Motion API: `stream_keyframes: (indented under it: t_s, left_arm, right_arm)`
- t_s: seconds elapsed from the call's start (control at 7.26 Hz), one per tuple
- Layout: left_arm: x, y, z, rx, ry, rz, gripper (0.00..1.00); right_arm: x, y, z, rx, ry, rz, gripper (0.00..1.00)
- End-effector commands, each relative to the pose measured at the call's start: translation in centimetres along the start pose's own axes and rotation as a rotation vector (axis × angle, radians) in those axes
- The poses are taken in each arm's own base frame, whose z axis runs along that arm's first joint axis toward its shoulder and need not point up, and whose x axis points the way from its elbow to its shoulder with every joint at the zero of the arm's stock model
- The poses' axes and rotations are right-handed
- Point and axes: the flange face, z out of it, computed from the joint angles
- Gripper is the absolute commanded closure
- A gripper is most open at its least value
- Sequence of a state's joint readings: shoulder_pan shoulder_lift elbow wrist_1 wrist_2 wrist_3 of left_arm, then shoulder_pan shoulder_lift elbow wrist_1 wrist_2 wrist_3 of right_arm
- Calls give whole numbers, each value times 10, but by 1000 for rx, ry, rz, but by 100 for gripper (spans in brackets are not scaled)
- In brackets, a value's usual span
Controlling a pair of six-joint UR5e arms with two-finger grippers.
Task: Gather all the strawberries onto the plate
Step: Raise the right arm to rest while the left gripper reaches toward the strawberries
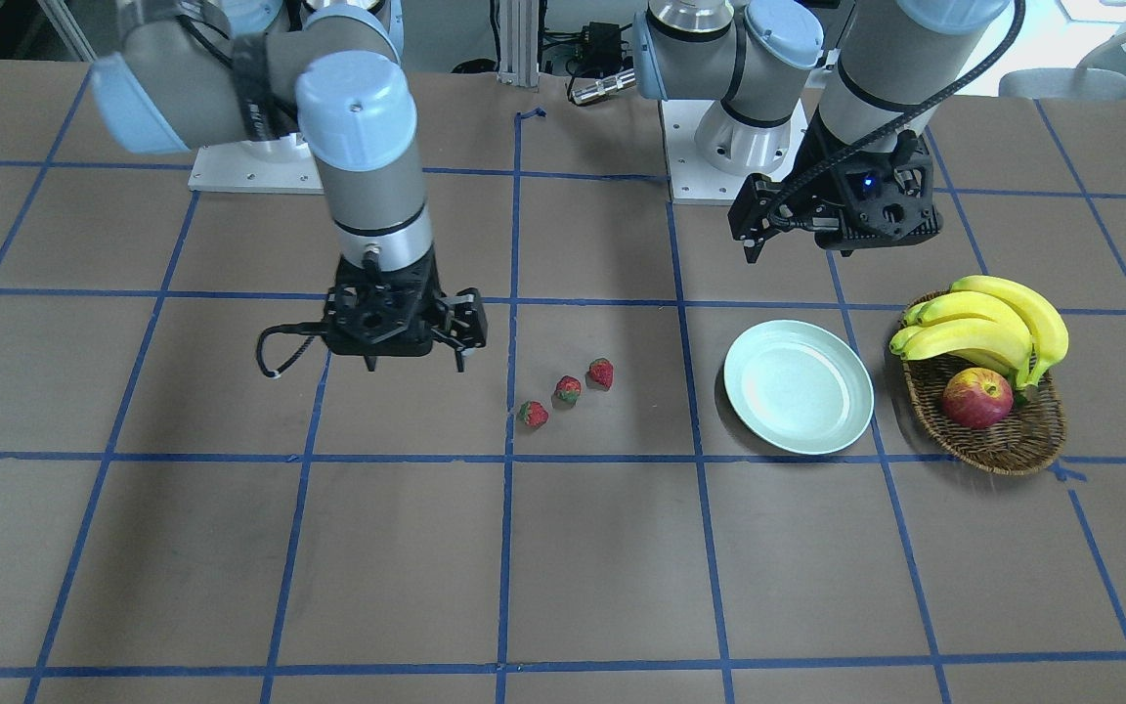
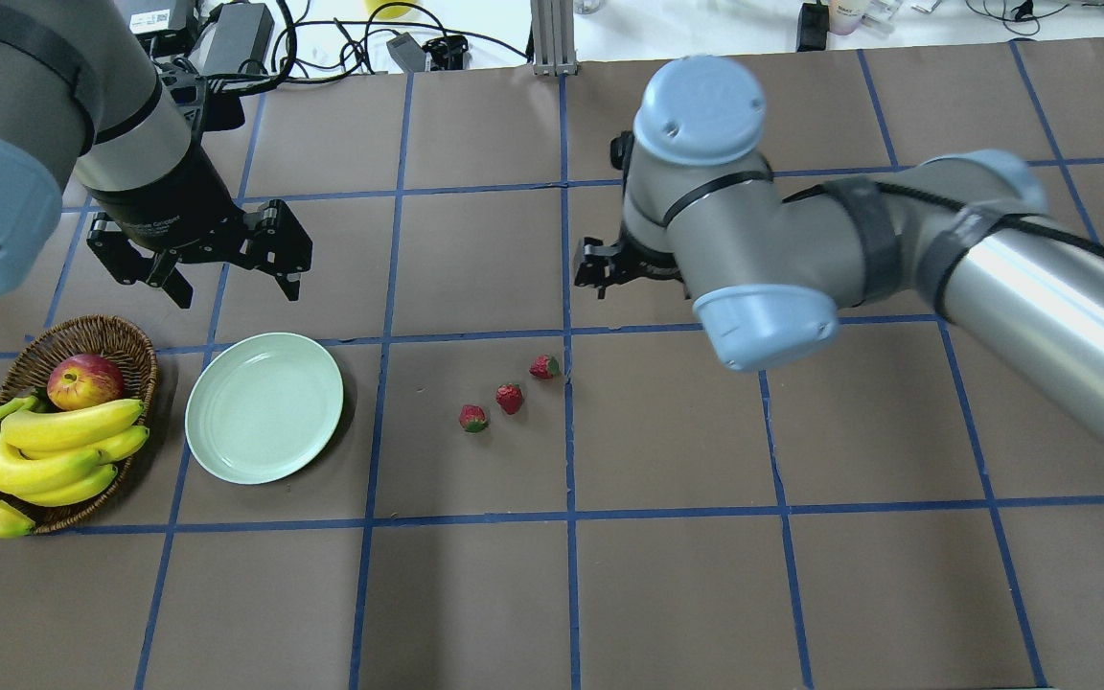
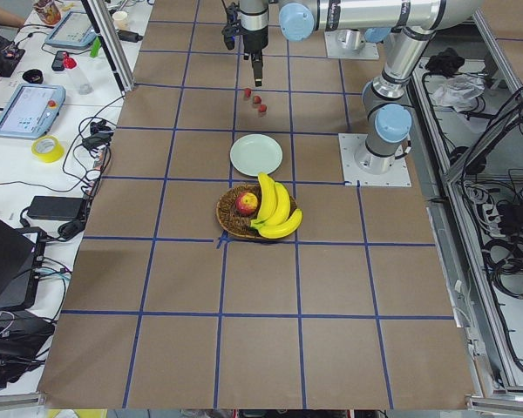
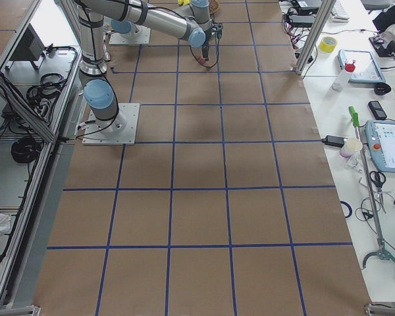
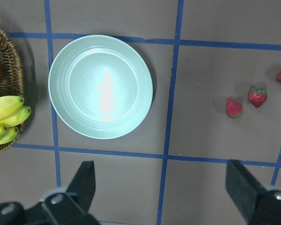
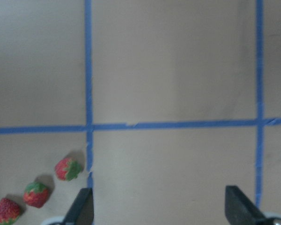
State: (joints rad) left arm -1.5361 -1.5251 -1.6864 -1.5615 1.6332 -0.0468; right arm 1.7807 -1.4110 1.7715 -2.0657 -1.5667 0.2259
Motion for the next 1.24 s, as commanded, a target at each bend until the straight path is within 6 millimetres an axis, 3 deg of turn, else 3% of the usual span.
stream_keyframes:
  t_s: [0.0, 0.14, 0.28, 0.41, 0.55, 0.69, 0.83, 0.96, 1.1]
  left_arm:
    - [-2, -4, 0, 2, 0, -6, 0]
    - [3, -6, 7, -9, 8, -16, 0]
    - [6, -8, 13, -18, 15, -40, 0]
    - [17, -8, 28, -38, 42, -73, 0]
    - [42, -4, 49, -33, 83, -81, 0]
    - [70, 1, 77, 3, 88, -89, 0]
    - [86, 6, 111, 3, 90, -138, 0]
    - [91, 7, 137, -11, 91, -158, 0]
    - [100, 13, 162, -60, 121, -149, 0]
  right_arm:
    - [108, -63, -122, -74, 22, -56, 0]
    - [140, -75, -170, -74, 5, -48, 0]
    - [144, -76, -198, -23, 8, -60, 0]
    - [142, -57, -225, 15, 13, -65, 0]
    - [136, -42, -242, 45, 14, -57, 0]
    - [115, -35, -227, 12, 19, -99, 0]
    - [89, -23, -194, -44, 23, -128, 0]
    - [92, -19, -183, -64, 21, -127, 0]
    - [91, -20, -185, -49, 14, -130, 0]
